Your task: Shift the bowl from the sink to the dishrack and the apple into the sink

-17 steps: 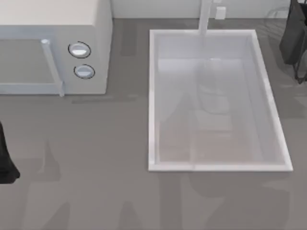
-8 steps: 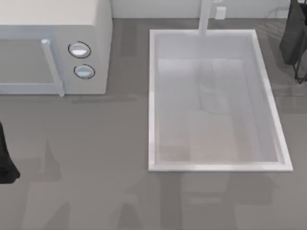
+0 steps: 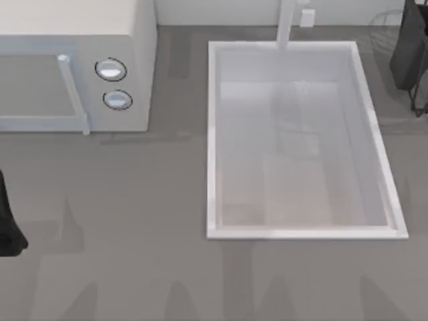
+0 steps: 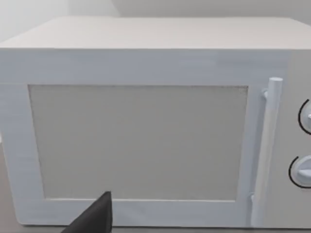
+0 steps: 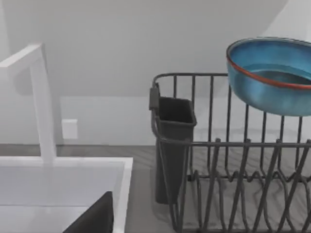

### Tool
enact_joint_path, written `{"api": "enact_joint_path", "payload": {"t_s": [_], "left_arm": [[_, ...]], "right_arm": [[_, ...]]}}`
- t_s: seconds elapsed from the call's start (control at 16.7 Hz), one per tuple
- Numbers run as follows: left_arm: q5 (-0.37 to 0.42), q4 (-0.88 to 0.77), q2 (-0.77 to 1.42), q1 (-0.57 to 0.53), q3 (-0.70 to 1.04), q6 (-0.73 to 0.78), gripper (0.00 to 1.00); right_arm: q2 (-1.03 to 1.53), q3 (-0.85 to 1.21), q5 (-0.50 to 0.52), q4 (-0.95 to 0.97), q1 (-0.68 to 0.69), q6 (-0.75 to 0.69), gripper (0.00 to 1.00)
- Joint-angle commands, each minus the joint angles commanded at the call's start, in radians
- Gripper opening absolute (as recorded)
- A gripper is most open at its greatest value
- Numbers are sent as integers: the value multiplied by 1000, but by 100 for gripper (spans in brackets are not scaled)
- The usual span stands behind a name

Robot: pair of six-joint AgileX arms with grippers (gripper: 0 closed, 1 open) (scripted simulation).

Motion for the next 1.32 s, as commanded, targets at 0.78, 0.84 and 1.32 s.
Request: {"api": "enact_joint_path", "payload": {"t_s": [0.78, 0.84, 1.32], "left_arm": [[0, 0, 0, 0, 0, 0, 100], [0, 0, 0, 0, 0, 0, 100], [0, 0, 0, 0, 0, 0, 100]], "right_arm": [[-234, -129, 41, -106, 47, 8, 100], [-234, -129, 41, -106, 47, 8, 100], [-234, -129, 41, -106, 47, 8, 100]]}}
